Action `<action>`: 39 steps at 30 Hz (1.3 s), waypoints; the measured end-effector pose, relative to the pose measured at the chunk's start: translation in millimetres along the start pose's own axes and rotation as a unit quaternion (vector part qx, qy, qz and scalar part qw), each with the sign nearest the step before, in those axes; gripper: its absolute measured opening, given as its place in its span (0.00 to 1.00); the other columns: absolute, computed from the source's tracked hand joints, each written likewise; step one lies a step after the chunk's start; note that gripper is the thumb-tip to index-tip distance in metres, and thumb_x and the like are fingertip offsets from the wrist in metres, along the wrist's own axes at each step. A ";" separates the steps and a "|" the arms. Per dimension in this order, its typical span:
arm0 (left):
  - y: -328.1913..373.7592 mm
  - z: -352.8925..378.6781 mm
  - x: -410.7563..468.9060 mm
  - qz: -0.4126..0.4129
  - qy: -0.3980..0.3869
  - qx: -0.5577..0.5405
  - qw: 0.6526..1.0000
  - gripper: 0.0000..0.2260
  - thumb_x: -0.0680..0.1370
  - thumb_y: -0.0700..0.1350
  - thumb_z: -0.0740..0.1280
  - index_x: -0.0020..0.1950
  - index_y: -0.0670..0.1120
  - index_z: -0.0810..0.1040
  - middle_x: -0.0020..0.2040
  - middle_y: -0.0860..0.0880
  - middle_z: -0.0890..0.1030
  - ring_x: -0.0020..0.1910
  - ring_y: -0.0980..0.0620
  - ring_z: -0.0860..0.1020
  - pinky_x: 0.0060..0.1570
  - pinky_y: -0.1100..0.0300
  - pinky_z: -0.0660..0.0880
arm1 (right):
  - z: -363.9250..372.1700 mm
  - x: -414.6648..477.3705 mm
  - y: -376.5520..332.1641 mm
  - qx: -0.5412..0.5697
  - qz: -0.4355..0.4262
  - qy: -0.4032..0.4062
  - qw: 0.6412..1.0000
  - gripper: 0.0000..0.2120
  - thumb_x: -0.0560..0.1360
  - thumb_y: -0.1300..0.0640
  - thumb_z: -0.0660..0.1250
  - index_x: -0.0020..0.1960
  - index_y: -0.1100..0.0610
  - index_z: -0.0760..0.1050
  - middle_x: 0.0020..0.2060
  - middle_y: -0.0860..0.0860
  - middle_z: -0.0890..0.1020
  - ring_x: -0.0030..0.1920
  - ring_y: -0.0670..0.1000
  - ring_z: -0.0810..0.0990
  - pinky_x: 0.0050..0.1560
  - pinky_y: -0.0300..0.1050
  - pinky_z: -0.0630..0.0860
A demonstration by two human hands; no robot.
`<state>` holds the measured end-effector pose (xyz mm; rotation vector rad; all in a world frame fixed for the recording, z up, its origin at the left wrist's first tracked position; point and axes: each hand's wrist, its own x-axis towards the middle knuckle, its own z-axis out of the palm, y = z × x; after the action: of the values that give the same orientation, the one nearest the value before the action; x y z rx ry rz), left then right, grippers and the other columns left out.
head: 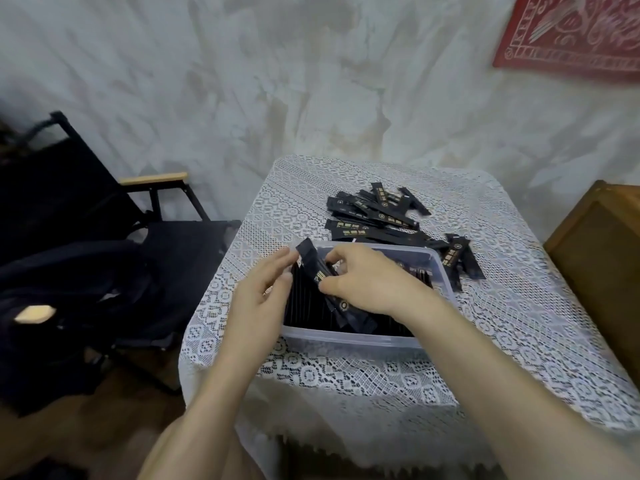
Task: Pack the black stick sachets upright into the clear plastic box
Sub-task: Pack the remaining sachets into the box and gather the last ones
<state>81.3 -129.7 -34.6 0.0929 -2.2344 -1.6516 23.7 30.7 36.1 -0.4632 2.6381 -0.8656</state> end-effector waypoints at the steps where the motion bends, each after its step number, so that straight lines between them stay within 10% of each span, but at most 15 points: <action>1: -1.1 0.4 -0.7 -0.003 0.003 -0.010 1.000 0.14 0.83 0.42 0.63 0.66 0.55 0.80 0.69 0.62 0.76 0.69 0.69 0.68 0.69 0.64 0.65 | -1.2 -2.6 -1.0 -0.019 0.000 0.005 1.000 0.10 0.77 0.50 0.68 0.56 0.52 0.76 0.37 0.49 0.81 0.40 0.52 0.81 0.38 0.45 0.73; 13: -10.4 4.6 -0.8 -0.007 0.018 -0.077 0.997 0.14 0.84 0.41 0.63 0.64 0.53 0.82 0.67 0.61 0.78 0.70 0.63 0.71 0.71 0.48 0.69 | 6.8 0.1 0.8 -0.042 -0.016 0.021 0.999 0.24 0.75 0.34 0.67 0.66 0.45 0.73 0.47 0.43 0.77 0.55 0.52 0.80 0.48 0.46 0.69; 23: -7.3 2.3 -1.4 0.005 0.006 -0.049 0.999 0.13 0.83 0.43 0.65 0.65 0.52 0.81 0.68 0.60 0.77 0.69 0.67 0.70 0.58 0.78 0.66 | 0.1 -6.4 17.7 0.033 -0.026 -0.011 0.999 0.24 0.76 0.42 0.71 0.70 0.46 0.74 0.45 0.43 0.82 0.44 0.46 0.82 0.55 0.47 0.76; 30: -12.1 0.8 -0.2 -0.015 -0.016 -0.110 0.994 0.19 0.75 0.54 0.70 0.66 0.55 0.80 0.69 0.61 0.77 0.71 0.61 0.71 0.65 0.59 0.72 | 8.8 -1.1 8.0 0.042 -0.017 0.009 0.999 0.19 0.77 0.42 0.70 0.65 0.46 0.74 0.35 0.42 0.80 0.35 0.43 0.83 0.35 0.32 0.70; 36: -4.8 -2.4 -2.0 -0.009 -0.036 -0.049 0.998 0.20 0.76 0.54 0.73 0.68 0.62 0.77 0.69 0.67 0.73 0.69 0.71 0.68 0.56 0.79 0.68 | 7.1 -3.0 8.6 0.124 -0.001 -0.031 0.992 0.19 0.80 0.45 0.67 0.69 0.49 0.73 0.48 0.47 0.81 0.35 0.51 0.87 0.51 0.51 0.84; 39: -5.8 -0.9 0.1 -0.009 -0.027 -0.053 0.998 0.19 0.78 0.46 0.71 0.68 0.56 0.78 0.69 0.63 0.74 0.68 0.70 0.69 0.54 0.80 0.67 | 7.1 -4.0 10.1 0.230 0.007 -0.069 0.971 0.17 0.82 0.54 0.66 0.70 0.56 0.72 0.44 0.52 0.83 0.34 0.49 0.85 0.39 0.47 0.84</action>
<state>80.6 -132.4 -39.8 0.0418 -2.1852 -1.7998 28.1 36.4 25.3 -0.3657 2.2143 -1.3392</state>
